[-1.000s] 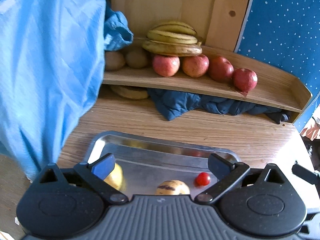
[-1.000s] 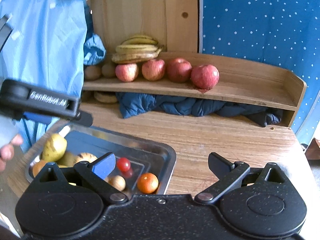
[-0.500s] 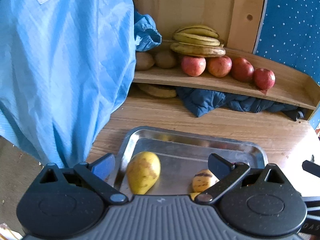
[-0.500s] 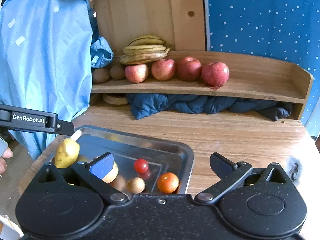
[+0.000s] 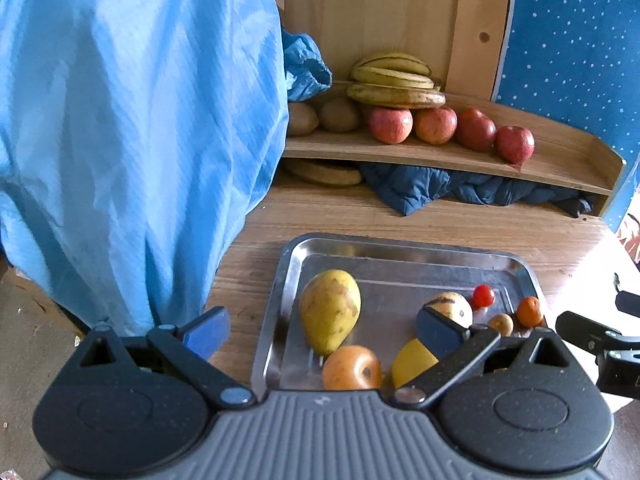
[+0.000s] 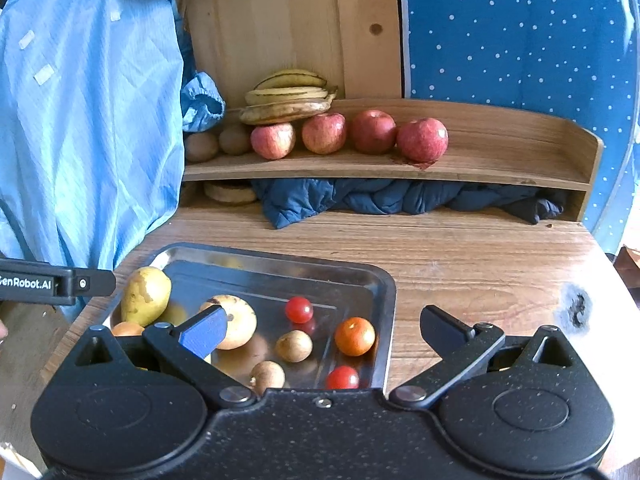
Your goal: Organize fruits
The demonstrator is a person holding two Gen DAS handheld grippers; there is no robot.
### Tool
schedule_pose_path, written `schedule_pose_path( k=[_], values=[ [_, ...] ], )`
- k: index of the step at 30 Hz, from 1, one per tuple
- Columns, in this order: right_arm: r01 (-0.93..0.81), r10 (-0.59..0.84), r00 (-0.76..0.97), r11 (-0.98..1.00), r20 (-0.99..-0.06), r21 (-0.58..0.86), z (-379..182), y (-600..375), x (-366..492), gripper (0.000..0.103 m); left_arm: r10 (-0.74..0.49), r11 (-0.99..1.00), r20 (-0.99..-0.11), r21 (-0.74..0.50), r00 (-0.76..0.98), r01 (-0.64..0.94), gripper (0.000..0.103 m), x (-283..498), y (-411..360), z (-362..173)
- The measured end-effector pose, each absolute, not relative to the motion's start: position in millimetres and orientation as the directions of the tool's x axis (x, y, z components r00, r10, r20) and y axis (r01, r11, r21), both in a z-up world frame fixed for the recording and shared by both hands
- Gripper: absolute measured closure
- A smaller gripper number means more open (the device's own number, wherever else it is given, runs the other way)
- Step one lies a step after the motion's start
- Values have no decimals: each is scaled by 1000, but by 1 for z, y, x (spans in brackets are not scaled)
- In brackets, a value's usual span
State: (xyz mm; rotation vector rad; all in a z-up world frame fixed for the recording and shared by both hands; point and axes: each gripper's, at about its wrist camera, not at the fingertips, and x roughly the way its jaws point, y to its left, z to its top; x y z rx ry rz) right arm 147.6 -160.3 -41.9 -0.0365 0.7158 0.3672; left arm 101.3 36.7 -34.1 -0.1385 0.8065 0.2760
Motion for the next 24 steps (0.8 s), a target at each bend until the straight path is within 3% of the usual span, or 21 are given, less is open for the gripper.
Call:
schedule_pose_path(
  k=[24],
  values=[
    [-274, 254, 744, 959, -618, 64, -17, -111, 50, 1, 117, 982, -702, -21, 702, -185, 1, 23, 68, -22]
  ],
)
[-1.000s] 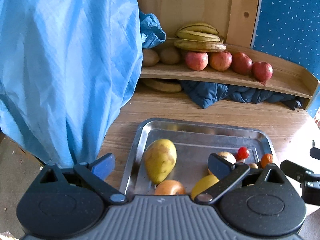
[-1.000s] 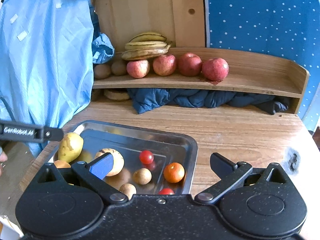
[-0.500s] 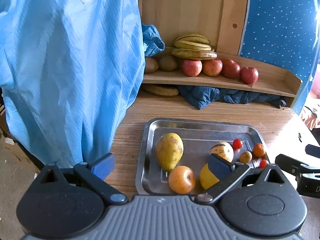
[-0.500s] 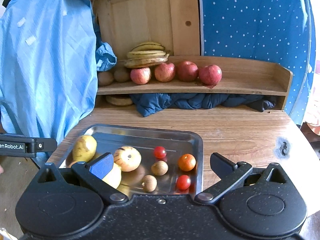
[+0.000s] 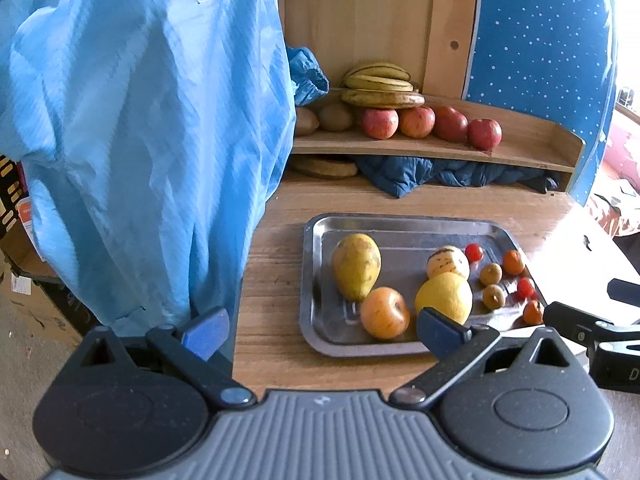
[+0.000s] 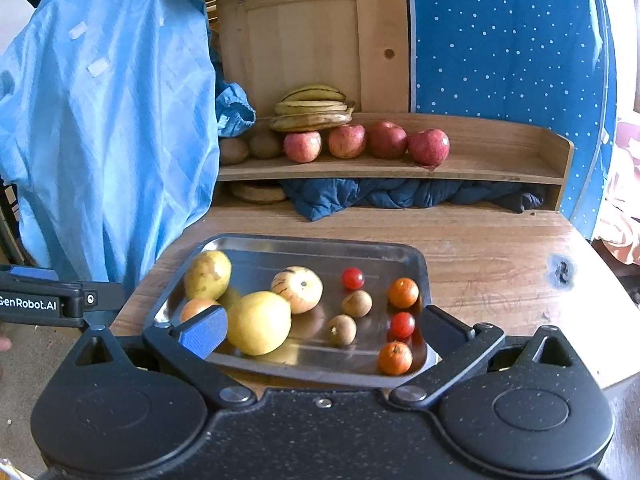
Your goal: Organize fruits
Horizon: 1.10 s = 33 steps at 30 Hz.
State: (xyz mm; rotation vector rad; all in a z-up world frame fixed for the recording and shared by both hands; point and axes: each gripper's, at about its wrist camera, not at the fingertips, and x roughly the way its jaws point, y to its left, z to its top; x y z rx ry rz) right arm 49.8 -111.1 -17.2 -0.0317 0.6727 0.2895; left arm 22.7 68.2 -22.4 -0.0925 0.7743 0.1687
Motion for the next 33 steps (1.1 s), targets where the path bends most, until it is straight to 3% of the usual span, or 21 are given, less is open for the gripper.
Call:
schedule_pose_path(
  k=[12, 33],
  values=[
    [-258, 230, 737, 965, -636, 51, -14, -101, 8, 1, 72, 994, -694, -12, 716, -111, 1, -14, 72, -20],
    [-312, 273, 688, 948, -673, 65, -17, -114, 2, 1, 91, 982, -707, -52, 701, -180, 1, -33, 59, -19]
  ],
)
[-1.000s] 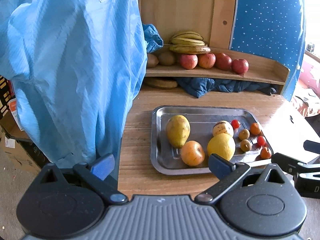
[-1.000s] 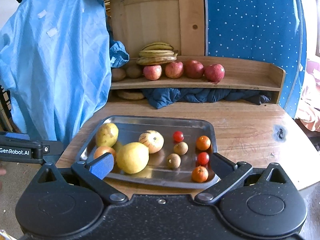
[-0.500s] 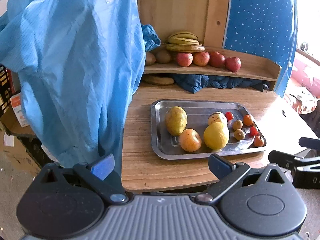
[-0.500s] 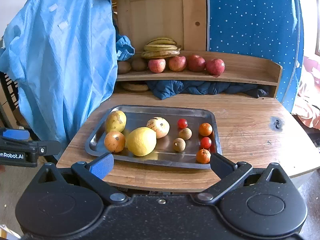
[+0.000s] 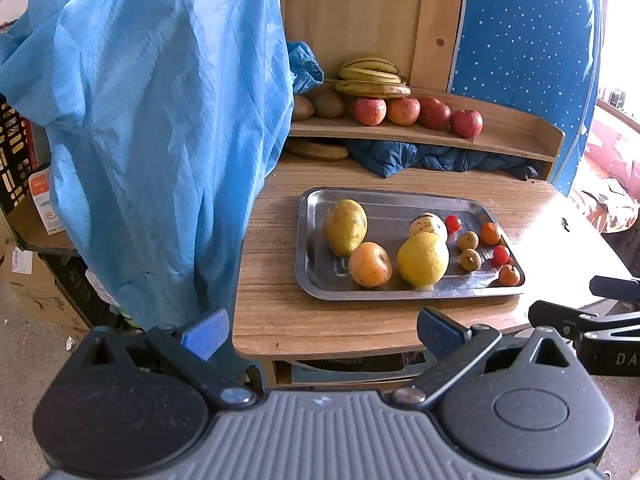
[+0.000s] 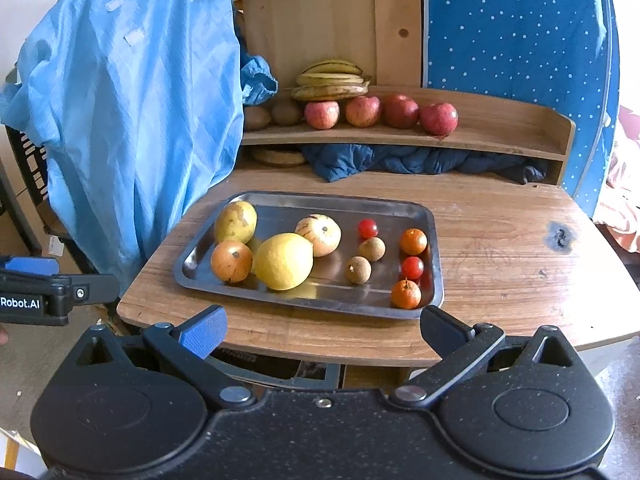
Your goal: Organize fruits
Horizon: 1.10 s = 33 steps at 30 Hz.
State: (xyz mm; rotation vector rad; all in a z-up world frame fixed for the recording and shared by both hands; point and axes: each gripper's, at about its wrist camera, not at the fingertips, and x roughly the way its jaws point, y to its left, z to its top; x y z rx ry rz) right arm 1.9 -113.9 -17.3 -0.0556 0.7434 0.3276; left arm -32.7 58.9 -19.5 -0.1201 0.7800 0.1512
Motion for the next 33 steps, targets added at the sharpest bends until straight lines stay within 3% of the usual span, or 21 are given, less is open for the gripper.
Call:
schedule_pose_path(
  k=[33],
  values=[
    [-320, 284, 677, 944, -679, 76, -17, -119, 2, 1, 75, 985, -715, -55, 695, -163, 1, -31, 53, -20]
  ],
)
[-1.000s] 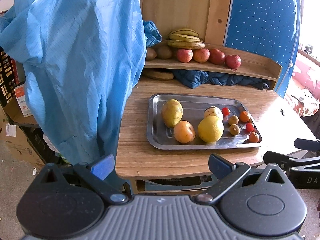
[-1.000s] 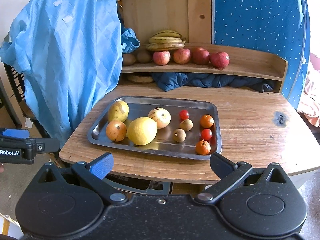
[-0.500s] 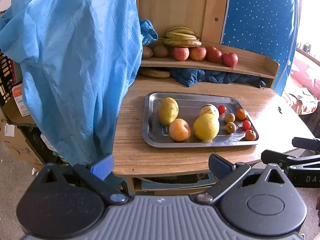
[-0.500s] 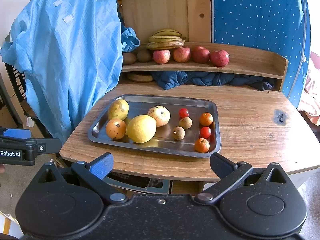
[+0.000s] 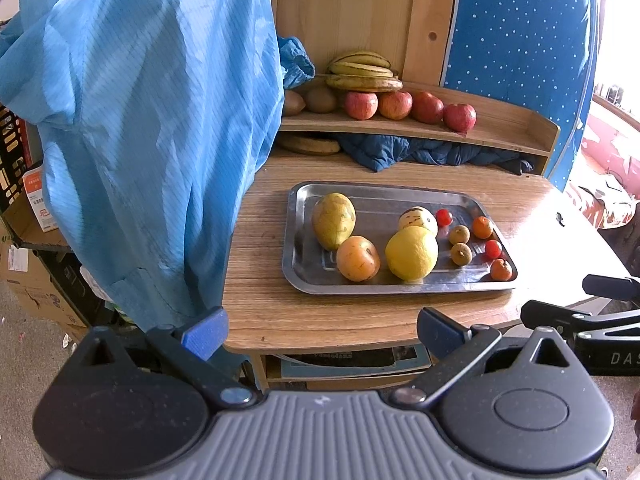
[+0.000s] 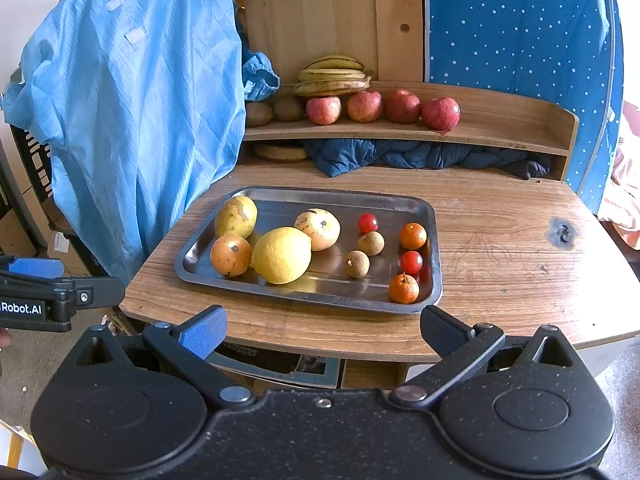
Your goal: Organize fruits
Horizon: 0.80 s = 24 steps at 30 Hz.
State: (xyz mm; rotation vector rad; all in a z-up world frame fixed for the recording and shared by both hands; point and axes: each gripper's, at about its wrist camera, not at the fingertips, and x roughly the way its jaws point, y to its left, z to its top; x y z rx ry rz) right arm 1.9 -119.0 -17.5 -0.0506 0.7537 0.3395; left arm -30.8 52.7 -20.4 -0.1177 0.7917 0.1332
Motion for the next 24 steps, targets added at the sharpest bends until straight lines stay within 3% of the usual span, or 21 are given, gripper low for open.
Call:
schedule_pose_path(
  k=[24],
  values=[
    [-319, 284, 668, 944, -688, 80, -22, -117, 11, 1, 68, 987, -725, -53, 686, -154, 1, -19, 56, -25]
  ],
)
